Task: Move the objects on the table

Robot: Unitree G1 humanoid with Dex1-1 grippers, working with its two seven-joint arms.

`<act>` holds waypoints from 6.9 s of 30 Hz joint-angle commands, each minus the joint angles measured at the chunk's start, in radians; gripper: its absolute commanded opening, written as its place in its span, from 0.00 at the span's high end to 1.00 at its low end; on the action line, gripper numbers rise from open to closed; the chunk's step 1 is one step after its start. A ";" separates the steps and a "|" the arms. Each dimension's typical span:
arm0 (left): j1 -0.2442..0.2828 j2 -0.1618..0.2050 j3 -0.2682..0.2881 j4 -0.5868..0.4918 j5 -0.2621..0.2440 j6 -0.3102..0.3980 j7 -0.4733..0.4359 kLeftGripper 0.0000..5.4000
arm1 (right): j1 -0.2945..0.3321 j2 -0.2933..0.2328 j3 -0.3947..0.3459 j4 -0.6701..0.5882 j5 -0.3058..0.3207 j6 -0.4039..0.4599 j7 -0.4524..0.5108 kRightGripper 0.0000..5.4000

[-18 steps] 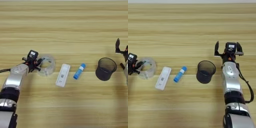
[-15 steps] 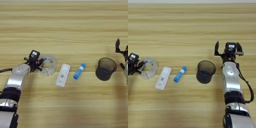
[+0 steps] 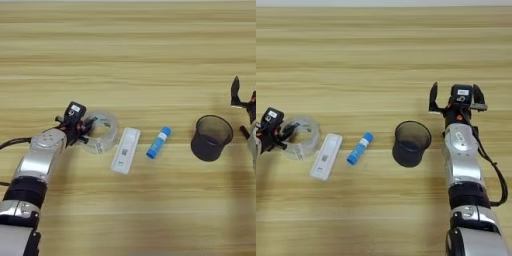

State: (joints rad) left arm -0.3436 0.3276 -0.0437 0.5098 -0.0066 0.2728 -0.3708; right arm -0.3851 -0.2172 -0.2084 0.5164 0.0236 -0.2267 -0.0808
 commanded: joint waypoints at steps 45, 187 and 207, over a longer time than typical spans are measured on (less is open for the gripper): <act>0.102 -0.101 0.242 -0.198 -0.077 -0.346 0.221 0.00 | -0.002 -0.015 -0.005 0.020 0.004 0.012 0.008 0.00; 0.138 -0.201 0.220 -0.036 -0.040 -0.685 0.391 0.00 | 0.165 -0.128 0.040 0.252 0.117 0.511 0.410 0.62; 0.140 -0.200 0.218 -0.043 -0.039 -0.681 0.392 0.00 | 0.165 -0.118 0.009 0.217 0.159 0.497 0.402 0.86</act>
State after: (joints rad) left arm -0.2104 0.1257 0.1743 0.4816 -0.0471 -0.4248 0.0185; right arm -0.2721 -0.3593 -0.2020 0.7010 0.1841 0.2097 0.3320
